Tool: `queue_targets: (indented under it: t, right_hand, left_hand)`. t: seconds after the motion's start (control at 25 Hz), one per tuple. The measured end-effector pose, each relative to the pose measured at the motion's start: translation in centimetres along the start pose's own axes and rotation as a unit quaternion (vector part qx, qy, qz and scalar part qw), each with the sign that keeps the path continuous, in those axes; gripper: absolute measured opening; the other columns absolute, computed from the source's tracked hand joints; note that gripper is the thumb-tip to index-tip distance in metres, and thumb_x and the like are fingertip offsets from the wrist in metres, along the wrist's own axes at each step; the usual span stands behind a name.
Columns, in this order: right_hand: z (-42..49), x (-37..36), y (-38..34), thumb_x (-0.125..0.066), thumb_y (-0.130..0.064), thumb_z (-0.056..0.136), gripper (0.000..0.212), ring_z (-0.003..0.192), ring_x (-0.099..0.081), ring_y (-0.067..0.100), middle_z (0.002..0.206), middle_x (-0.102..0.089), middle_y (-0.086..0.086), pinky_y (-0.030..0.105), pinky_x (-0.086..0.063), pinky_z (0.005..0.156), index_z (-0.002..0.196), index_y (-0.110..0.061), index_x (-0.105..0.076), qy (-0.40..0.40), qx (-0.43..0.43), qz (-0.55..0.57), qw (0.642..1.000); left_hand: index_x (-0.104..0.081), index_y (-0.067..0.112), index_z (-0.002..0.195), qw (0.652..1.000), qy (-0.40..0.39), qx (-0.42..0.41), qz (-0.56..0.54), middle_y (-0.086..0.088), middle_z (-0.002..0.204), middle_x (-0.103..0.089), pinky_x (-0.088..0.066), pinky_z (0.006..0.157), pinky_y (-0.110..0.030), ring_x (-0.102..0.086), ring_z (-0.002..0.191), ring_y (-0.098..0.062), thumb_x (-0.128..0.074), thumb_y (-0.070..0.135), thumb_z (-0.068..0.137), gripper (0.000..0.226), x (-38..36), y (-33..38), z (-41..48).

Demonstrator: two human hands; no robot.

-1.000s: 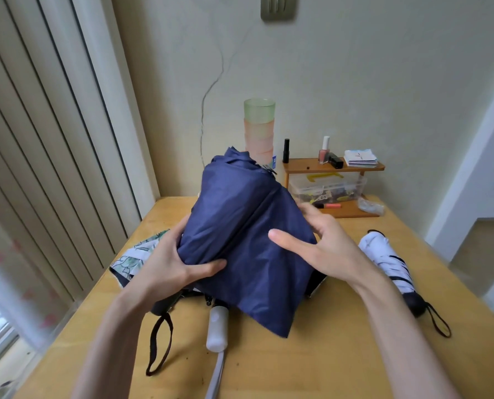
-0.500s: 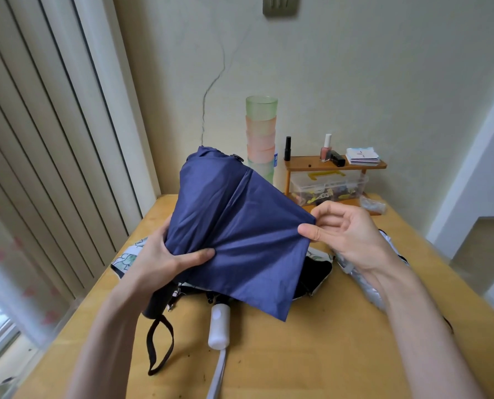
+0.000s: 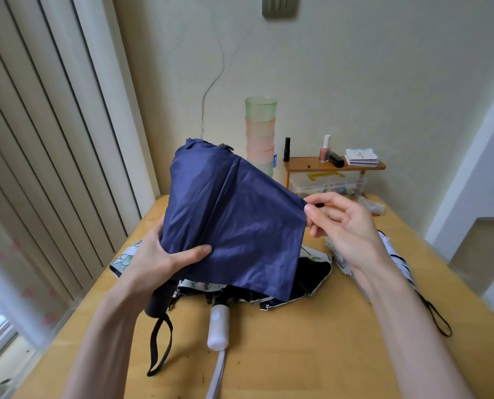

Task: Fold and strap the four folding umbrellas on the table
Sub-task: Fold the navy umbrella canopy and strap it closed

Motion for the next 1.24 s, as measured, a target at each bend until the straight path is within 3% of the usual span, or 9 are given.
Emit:
queue_targets:
  t: [0.16, 0.28, 0.4, 0.56, 0.68, 0.84, 0.92, 1.08, 1.24]
  right_hand:
    - [-0.5, -0.7, -1.0, -0.073, -0.024, 0.098, 0.027, 0.1, -0.071, 0.016, 0.106, -0.076, -0.001, 0.026, -0.056, 0.085, 0.125, -0.03, -0.071, -0.088, 0.048, -0.029, 0.995]
    - [-0.7, -1.9, -1.1, -0.075, -0.01, 0.096, 0.028, 0.112, -0.072, 0.019, 0.118, -0.074, -0.001, 0.026, -0.057, 0.09, 0.122, -0.02, -0.07, -0.11, 0.063, -0.031, 0.992]
    - [-0.8, -2.2, -1.0, -0.077, -0.009, 0.094, 0.045, 0.111, -0.073, 0.019, 0.122, -0.073, 0.003, 0.028, -0.059, 0.089, 0.133, -0.026, -0.06, -0.107, 0.035, 0.018, 0.993]
    - [-0.7, -2.2, -0.8, -0.077, -0.023, 0.095, 0.008, 0.101, -0.071, 0.019, 0.103, -0.076, 0.001, 0.036, -0.056, 0.087, 0.102, -0.021, -0.072, -0.13, 0.053, -0.054, 0.989]
    - [-0.7, -1.6, -0.5, -0.076, -0.034, 0.095, 0.016, 0.1, -0.073, 0.021, 0.1, -0.078, 0.002, 0.042, -0.055, 0.089, 0.095, -0.019, -0.079, -0.143, 0.028, -0.072, 0.987]
    - [-0.2, 0.2, -0.3, -0.079, -0.027, 0.089, 0.017, 0.082, -0.073, 0.015, 0.087, -0.081, 0.007, 0.033, -0.058, 0.081, 0.086, -0.01, -0.081, -0.079, 0.018, -0.079, 0.994]
    - [0.0, 0.1, 0.2, -0.081, -0.013, 0.089, 0.005, 0.078, -0.073, 0.016, 0.086, -0.081, 0.007, 0.029, -0.06, 0.074, 0.093, -0.011, -0.079, -0.03, -0.003, -0.042, 0.999]
    - [0.1, -0.4, 1.0, -0.076, 0.002, 0.091, 0.042, 0.098, -0.077, 0.015, 0.105, -0.082, 0.006, 0.027, -0.06, 0.087, 0.126, -0.021, -0.071, 0.012, -0.058, 0.108, 0.992]
    - [0.2, -0.1, 1.2, -0.073, -0.002, 0.093, 0.047, 0.115, -0.074, 0.017, 0.121, -0.079, 0.004, 0.027, -0.057, 0.093, 0.138, -0.014, -0.065, 0.018, -0.091, 0.198, 0.976]
  left_hand:
    - [-0.062, 0.034, 0.123, 1.0, -0.005, -0.003, 0.001, 0.019, 0.111, -0.076, -0.06, 0.077, -0.023, -0.075, 0.102, -0.007, -0.101, 0.036, 0.048, 0.085, 0.2, 0.1, -0.1]
    - [-0.062, 0.035, 0.124, 1.0, -0.008, -0.003, 0.02, 0.018, 0.113, -0.076, -0.057, 0.085, -0.029, -0.074, 0.104, -0.005, -0.099, 0.049, 0.039, 0.094, 0.2, 0.2, -0.2]
    - [-0.059, 0.04, 0.126, 0.999, -0.021, -0.006, 0.038, 0.021, 0.116, -0.074, -0.055, 0.085, -0.024, -0.071, 0.106, -0.001, -0.1, 0.048, 0.041, 0.095, 0.1, 0.3, -0.4]
    - [-0.058, 0.042, 0.133, 0.998, -0.034, -0.011, 0.052, 0.021, 0.123, -0.072, -0.056, 0.095, -0.031, -0.069, 0.114, -0.004, -0.1, 0.05, 0.04, 0.102, 0.1, 0.3, -0.4]
    - [-0.058, 0.04, 0.132, 0.998, -0.044, -0.017, 0.048, 0.02, 0.122, -0.073, -0.056, 0.095, -0.032, -0.07, 0.115, -0.006, -0.099, 0.051, 0.04, 0.101, 0.2, 0.5, -0.7]
    - [-0.058, 0.046, 0.126, 0.997, -0.039, -0.029, 0.054, 0.032, 0.115, -0.071, -0.054, 0.093, -0.028, -0.069, 0.108, 0.004, -0.104, 0.045, 0.052, 0.087, -0.2, 1.0, -0.6]
    - [-0.058, 0.043, 0.132, 0.998, -0.027, -0.028, 0.056, 0.029, 0.117, -0.071, -0.054, 0.097, -0.031, -0.069, 0.11, 0.003, -0.103, 0.041, 0.052, 0.091, -0.7, 0.7, -0.3]
    - [-0.059, 0.036, 0.13, 0.999, -0.008, -0.011, 0.042, 0.02, 0.113, -0.074, -0.055, 0.097, -0.032, -0.07, 0.106, 0.002, -0.106, 0.035, 0.053, 0.09, -1.6, 0.2, -0.1]
    - [-0.06, 0.042, 0.118, 0.999, -0.008, -0.017, 0.027, 0.031, 0.107, -0.073, -0.054, 0.084, -0.022, -0.07, 0.102, 0.005, -0.1, 0.028, 0.056, 0.075, -1.5, 0.4, 0.0]
Point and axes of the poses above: each hand's wrist, its own z-axis towards the middle knuckle, its own x-axis out of the back of the hand, y = z × x, the point moved 5 cm from there along z, towards the middle knuckle
